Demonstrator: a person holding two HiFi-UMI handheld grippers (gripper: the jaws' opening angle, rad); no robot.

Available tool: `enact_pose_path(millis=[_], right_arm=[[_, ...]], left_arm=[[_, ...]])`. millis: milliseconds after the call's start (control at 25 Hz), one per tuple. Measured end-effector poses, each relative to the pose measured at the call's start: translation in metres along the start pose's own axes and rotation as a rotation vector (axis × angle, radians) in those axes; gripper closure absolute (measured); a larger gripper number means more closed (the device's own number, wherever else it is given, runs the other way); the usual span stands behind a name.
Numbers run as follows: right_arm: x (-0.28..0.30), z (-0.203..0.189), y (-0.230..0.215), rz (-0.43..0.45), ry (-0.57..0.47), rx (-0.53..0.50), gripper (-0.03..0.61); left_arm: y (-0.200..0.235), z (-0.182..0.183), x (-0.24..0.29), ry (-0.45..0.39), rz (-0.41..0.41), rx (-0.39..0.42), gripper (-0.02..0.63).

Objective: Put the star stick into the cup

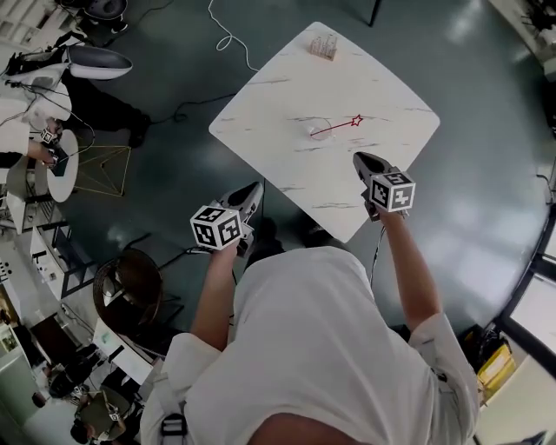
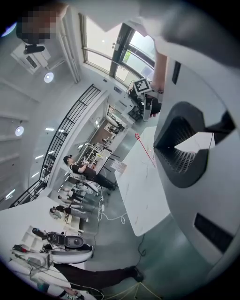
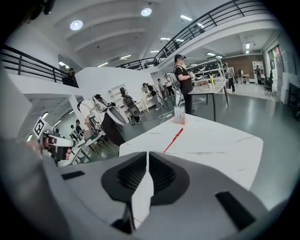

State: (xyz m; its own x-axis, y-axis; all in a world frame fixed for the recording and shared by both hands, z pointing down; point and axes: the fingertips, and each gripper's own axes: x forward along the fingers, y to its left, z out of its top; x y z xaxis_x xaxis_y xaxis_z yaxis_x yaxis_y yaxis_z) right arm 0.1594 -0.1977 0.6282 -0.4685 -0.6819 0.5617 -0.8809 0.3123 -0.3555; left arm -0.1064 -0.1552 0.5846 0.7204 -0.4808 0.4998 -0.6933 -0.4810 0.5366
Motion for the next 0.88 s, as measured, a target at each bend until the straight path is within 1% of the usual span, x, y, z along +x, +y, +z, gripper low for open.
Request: enact_pose_path(millis=[240, 440, 600, 720, 880], right_arm=[[-0.020, 0.002, 0.027, -0.072, -0.029, 0.008, 0.543], [-0.039, -0.005, 0.052, -0.143, -0.072, 0.025, 0.543], [-0.056, -0.013, 0.070, -0.229, -0.122, 0.067, 0.543], [-0.069, -0.020, 0.081, -0.294, -0.162, 0.101, 0.543], [-0.088, -0.035, 0.099, -0.356, -0.202, 0.136, 0.543]], left_arm=[[0.015, 0.011, -0.016, 0.017, -0.079, 0.014, 0.600], [0.022, 0.012, -0.034, 0.038, -0.130, 0.068, 0.600], [0.028, 0.006, -0.050, 0.068, -0.163, 0.114, 0.600], [0.033, 0.002, -0.060, 0.082, -0.192, 0.129, 0.600], [0.036, -0.004, -0.072, 0.104, -0.234, 0.147, 0.600]])
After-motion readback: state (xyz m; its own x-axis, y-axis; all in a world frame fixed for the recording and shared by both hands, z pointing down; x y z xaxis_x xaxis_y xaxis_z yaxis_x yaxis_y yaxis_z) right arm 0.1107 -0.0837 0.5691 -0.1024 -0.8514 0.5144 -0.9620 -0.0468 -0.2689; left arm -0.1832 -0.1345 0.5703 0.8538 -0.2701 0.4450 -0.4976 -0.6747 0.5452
